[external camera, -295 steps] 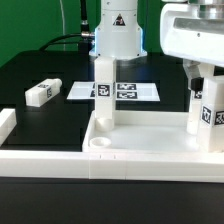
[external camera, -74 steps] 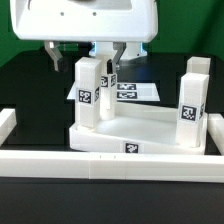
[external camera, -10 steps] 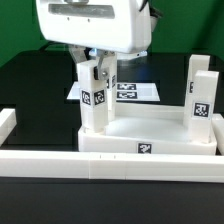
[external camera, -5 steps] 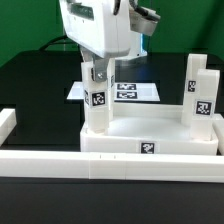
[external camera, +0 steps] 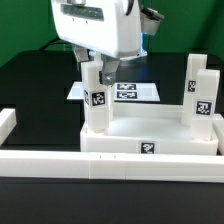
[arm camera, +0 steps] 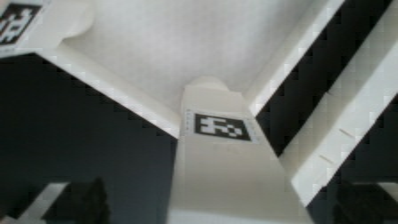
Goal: Assemble desk
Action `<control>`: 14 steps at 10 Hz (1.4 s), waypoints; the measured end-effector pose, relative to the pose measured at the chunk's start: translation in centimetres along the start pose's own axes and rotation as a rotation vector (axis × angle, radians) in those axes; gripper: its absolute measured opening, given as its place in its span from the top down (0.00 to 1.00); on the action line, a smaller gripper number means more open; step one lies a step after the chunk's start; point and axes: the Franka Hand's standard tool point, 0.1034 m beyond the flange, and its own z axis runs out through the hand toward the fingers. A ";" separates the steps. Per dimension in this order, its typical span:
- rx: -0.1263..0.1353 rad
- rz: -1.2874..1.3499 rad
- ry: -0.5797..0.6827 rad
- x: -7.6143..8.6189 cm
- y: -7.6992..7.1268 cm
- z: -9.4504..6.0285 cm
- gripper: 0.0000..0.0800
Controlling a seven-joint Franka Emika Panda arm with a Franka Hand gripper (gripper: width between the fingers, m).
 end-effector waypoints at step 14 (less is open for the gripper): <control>-0.020 -0.991 0.008 0.1 0.0 0.1 0.19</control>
Offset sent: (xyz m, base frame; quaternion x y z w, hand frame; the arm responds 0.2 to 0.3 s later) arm 0.0058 0.0081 -0.0003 0.0199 0.0033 -0.2631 0.9646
